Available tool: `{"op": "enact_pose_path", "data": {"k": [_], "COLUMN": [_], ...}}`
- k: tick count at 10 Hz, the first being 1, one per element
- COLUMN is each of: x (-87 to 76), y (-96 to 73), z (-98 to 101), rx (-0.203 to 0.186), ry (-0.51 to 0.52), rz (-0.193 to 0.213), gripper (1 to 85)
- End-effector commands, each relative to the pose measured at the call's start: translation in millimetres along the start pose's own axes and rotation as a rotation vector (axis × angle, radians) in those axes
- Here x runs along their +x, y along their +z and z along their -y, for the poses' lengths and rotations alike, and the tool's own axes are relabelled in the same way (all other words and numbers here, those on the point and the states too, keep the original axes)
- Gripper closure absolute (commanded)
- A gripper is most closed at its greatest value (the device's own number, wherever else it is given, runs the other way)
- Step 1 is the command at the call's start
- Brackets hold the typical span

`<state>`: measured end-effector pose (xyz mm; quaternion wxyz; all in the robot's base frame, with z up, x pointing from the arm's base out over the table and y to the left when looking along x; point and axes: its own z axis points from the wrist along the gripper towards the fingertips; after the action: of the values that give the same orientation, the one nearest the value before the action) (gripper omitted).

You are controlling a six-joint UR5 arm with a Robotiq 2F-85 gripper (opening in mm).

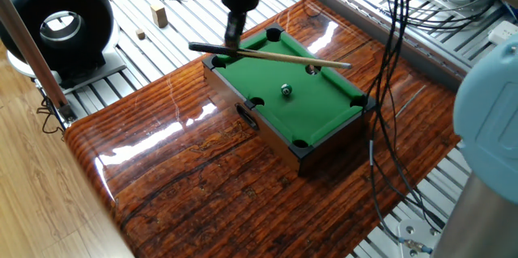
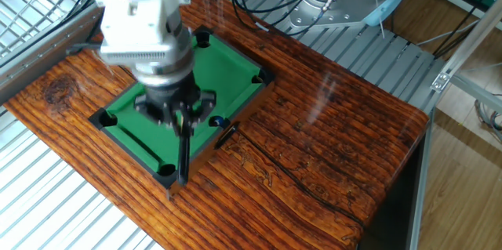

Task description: Hit the pool ball

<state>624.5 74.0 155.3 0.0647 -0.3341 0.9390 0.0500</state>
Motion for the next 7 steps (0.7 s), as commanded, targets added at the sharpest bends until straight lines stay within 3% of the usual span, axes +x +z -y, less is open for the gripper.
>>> {"op": "enact_pose_path", "data": {"k": [1, 2, 4, 7], "x": [-62.0, -84.0, -105.7, -115.7], "y": [12.7, 22.5, 36.7, 46.7], "z": [-4.2, -8.1, 0.3, -5.3], "rx": [-0.008, -0.03, 0.0, -0.029], "ry": [0.035, 0.047, 0.058, 0.052], "rz": [0.061, 0.09, 0.105, 0.116], "gripper": [84.7, 84.7, 84.7, 84.7]}}
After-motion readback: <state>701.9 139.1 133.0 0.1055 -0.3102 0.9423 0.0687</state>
